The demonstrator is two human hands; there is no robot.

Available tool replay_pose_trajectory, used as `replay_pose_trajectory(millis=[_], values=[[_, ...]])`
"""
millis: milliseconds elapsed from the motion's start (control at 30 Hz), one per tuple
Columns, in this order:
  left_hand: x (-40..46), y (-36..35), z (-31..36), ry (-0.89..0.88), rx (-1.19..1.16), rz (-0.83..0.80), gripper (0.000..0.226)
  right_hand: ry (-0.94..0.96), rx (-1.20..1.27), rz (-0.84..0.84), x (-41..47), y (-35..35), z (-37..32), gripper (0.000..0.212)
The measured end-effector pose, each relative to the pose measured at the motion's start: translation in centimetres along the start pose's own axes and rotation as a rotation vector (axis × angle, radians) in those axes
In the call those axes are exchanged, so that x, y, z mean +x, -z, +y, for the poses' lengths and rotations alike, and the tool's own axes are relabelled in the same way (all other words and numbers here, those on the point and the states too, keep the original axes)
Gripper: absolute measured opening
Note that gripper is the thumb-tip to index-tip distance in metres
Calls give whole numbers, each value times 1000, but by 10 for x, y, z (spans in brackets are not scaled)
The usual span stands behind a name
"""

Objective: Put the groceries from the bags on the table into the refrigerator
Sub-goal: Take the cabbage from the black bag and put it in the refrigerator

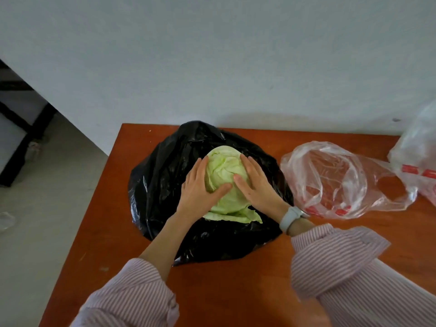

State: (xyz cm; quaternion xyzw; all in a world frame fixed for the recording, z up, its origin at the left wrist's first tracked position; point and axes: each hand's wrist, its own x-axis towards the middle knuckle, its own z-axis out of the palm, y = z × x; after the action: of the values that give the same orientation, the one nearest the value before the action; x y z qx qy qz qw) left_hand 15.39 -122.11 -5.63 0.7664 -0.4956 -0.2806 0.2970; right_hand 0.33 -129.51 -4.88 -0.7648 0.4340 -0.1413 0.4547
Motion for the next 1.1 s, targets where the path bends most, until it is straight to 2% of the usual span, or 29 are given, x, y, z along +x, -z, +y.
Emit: replay_pose_trajectory(millis=[67,167,267,367,433,500,600,700,800,867,1000,1100], values=[[1,-1,-2,19,20,-8,97,42,-2,33,-1,-5,8,61],[-10,0,-9,-112,130,37,96,120,73,92,-16,-5,23,57],[-25,2,-10,-193,-102,23,71,172,118,242,-31,0,34,48],[-31,-6,-1,-127,-292,14,53,67,130,249,-41,-5,38,61],[-30,-11,3,-55,-285,-15,59,-43,200,141,-45,-12,39,81],[-28,-13,4,-22,-180,-41,76,-89,271,85,-43,-16,39,92],[-24,-10,2,37,-45,-101,102,-138,344,35,-40,-12,37,83],[-22,-8,1,124,-150,-110,105,-143,383,-49,-40,-8,37,74],[-23,-15,2,132,-150,-18,90,-135,386,-64,-38,-9,38,68],[-25,-23,10,147,-178,104,79,-130,367,10,-36,-13,41,67],[-17,-34,21,140,-142,262,77,-129,381,147,-31,-23,43,73],[-15,-36,24,84,-89,342,76,-118,442,191,-32,-26,42,68]])
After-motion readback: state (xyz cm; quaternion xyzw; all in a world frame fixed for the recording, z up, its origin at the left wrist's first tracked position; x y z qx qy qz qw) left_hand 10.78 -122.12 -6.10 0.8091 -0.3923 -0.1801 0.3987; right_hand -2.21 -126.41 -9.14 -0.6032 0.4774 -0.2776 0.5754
